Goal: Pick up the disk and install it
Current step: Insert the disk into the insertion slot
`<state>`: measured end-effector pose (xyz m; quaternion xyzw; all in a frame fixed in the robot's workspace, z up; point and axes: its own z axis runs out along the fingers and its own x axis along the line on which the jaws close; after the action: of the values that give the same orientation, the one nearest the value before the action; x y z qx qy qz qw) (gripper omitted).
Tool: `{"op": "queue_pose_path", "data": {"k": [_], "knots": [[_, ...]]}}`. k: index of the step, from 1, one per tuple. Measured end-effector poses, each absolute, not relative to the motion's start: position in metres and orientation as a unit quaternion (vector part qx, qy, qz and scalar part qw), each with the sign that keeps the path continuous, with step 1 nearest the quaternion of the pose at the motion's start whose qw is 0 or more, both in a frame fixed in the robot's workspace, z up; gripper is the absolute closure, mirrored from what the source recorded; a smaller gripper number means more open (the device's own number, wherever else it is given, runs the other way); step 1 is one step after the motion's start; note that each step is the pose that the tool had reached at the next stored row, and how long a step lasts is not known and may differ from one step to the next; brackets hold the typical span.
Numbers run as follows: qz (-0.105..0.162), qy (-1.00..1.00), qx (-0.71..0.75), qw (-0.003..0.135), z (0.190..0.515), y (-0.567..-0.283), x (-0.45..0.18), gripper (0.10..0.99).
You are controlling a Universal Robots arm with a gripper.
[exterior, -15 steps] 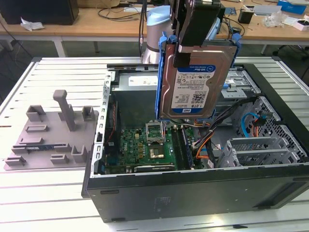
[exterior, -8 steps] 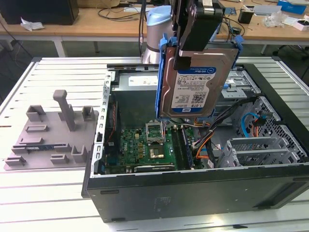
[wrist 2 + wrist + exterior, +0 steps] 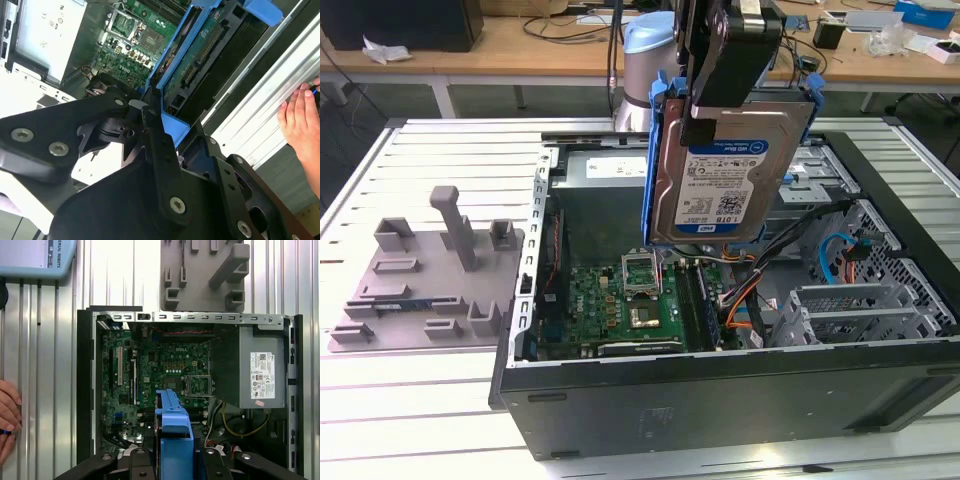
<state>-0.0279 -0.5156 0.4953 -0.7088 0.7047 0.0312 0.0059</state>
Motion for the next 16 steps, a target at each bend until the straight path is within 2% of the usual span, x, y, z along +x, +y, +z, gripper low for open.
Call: {"op": "queue_pose_path", "data": {"k": [6,16], "knots": [[0.026,0.705,-0.709,0.011,0.495,-0.522,-0.019,0.718],[0.025,0.705,-0.709,0.012,0.494,-0.551,0.002,0.718]]}}
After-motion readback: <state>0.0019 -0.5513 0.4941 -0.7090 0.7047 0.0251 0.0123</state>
